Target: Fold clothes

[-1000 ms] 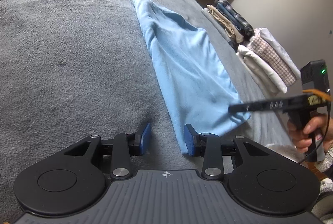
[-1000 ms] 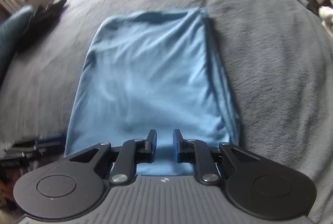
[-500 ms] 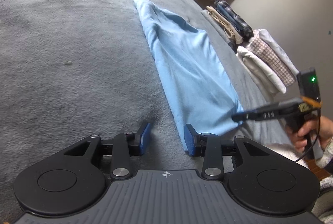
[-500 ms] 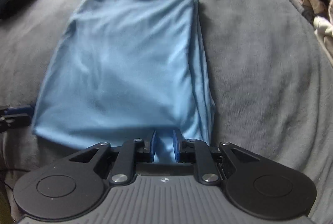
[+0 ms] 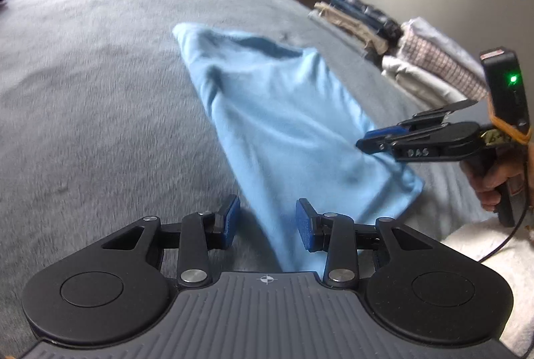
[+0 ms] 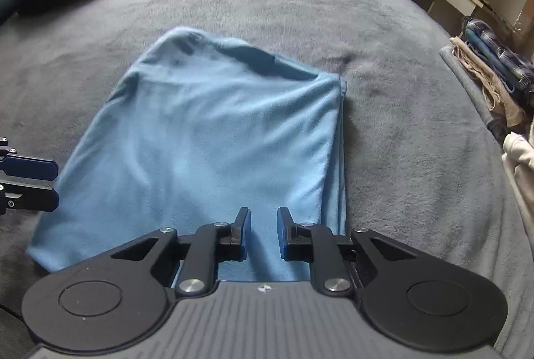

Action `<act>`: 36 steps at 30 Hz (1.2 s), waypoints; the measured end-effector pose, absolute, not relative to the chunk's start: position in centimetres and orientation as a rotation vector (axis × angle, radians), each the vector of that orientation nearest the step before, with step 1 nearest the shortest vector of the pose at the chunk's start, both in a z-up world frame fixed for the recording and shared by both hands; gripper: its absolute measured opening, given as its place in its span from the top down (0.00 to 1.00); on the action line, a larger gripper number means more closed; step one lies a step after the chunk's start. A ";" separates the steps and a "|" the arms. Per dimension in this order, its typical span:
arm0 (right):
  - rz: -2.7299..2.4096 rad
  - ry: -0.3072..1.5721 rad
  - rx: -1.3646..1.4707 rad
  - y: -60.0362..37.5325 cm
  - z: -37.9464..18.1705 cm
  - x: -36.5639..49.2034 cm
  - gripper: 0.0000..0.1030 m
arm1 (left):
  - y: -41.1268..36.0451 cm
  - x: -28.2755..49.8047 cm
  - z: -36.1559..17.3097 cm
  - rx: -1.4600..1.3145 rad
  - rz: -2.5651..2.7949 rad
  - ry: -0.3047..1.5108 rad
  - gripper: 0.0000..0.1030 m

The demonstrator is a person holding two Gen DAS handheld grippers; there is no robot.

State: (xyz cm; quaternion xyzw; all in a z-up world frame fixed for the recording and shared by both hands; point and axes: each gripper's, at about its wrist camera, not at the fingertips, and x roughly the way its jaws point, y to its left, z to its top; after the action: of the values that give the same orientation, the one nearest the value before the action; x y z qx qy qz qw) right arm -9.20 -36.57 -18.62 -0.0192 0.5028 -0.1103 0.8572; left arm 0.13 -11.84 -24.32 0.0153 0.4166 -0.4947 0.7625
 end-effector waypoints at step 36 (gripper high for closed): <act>-0.158 1.095 -0.096 -28.3 -19.0 13.0 0.72 | -9.6 -2.1 -24.9 -0.007 -1.168 0.868 0.56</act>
State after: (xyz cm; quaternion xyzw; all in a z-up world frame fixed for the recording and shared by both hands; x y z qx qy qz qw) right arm 12.97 -28.35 -18.96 -0.0458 0.5200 -0.0750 0.8496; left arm -2.13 -9.63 -24.95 -0.0033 0.3967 -0.5338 0.7468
